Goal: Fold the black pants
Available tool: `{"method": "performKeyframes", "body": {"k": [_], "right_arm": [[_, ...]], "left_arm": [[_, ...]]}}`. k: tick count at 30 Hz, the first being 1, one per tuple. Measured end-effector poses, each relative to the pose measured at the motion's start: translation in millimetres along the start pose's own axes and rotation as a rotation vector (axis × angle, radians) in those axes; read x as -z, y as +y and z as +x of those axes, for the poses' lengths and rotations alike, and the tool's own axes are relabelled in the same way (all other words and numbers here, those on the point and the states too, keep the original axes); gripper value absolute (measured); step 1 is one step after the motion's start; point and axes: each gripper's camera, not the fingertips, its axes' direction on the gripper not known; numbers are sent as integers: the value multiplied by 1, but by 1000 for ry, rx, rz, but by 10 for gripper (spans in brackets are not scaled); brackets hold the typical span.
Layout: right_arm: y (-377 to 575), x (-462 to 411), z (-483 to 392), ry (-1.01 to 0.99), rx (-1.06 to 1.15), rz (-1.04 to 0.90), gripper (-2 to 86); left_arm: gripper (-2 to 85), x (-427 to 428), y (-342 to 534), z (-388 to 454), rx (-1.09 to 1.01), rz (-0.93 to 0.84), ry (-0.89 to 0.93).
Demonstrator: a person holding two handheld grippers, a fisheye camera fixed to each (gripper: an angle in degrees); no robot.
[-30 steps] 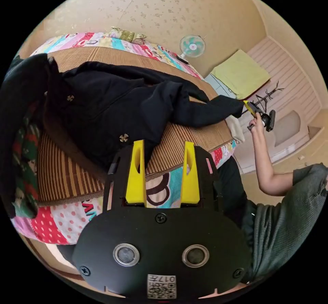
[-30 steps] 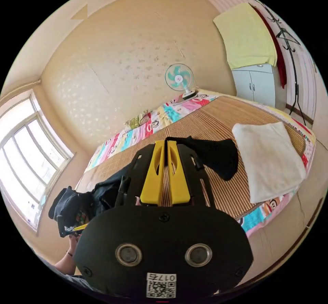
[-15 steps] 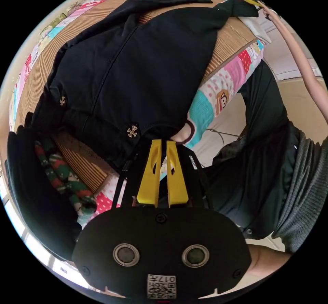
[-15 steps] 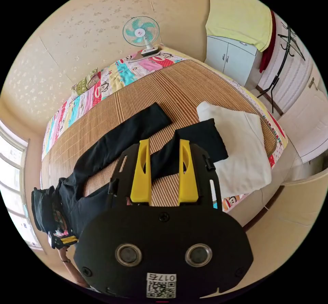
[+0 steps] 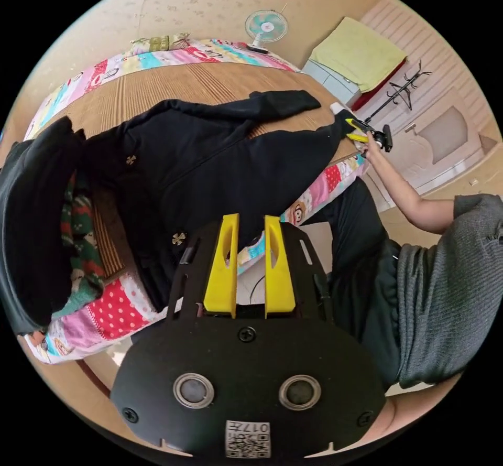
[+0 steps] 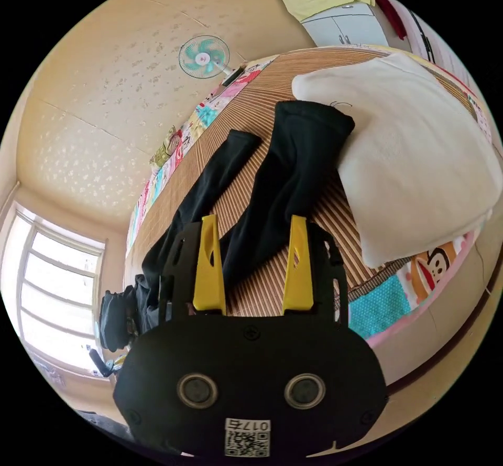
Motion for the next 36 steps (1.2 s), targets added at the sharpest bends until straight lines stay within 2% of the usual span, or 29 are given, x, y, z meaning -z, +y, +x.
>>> {"method": "performKeyframes", "body": {"k": [1,2,3,5,7,10,12,15,18,20,22,23,25,27,30,32,33,36], "right_arm": [[-13,-9,-9,61,10,-113,66],[-20,-4,-25,108,76,-159,52],[-19,7,-37,139,119,-124,45],[6,72,-83,203,258,137,33],[36,121,-107,173,326,295,28],[91,180,-134,183,420,535,23],[107,190,-141,234,490,586,22],[99,189,-110,280,409,495,22],[88,172,-13,189,173,307,22],[109,167,80,28,-71,298,23],[121,166,129,-165,-155,278,29],[124,168,148,-274,-168,288,40],[123,177,156,-321,-156,339,68],[107,184,151,-259,-147,343,102],[58,165,132,-160,-61,184,128],[13,125,122,-18,-66,-51,85],[4,119,119,5,-60,-87,65],[-19,141,86,-169,140,-17,29]], "left_arm": [[98,-20,-8,7,-18,-50,-4],[102,-30,-12,11,-21,-80,-17],[107,-52,-18,17,-17,-154,-61],[105,-79,-22,30,-37,-236,-155],[67,-91,-23,55,-87,-257,-348],[29,-98,-26,75,-174,-314,-417],[18,-88,-24,76,-235,-316,-380],[7,-46,-13,69,-307,-236,-252],[0,-20,-1,55,-303,-227,-126],[-2,-19,8,55,-309,-240,-137],[-4,-28,18,51,-255,-294,-184],[-5,-30,21,49,-236,-297,-192],[-8,-31,30,43,-180,-266,-159],[-9,-26,32,42,-163,-223,-89],[-10,-12,29,49,-165,-152,-45],[-10,-7,25,56,-174,-157,-71],[-10,-6,23,60,-183,-175,-98],[-10,0,19,70,-207,-217,-130]]}}
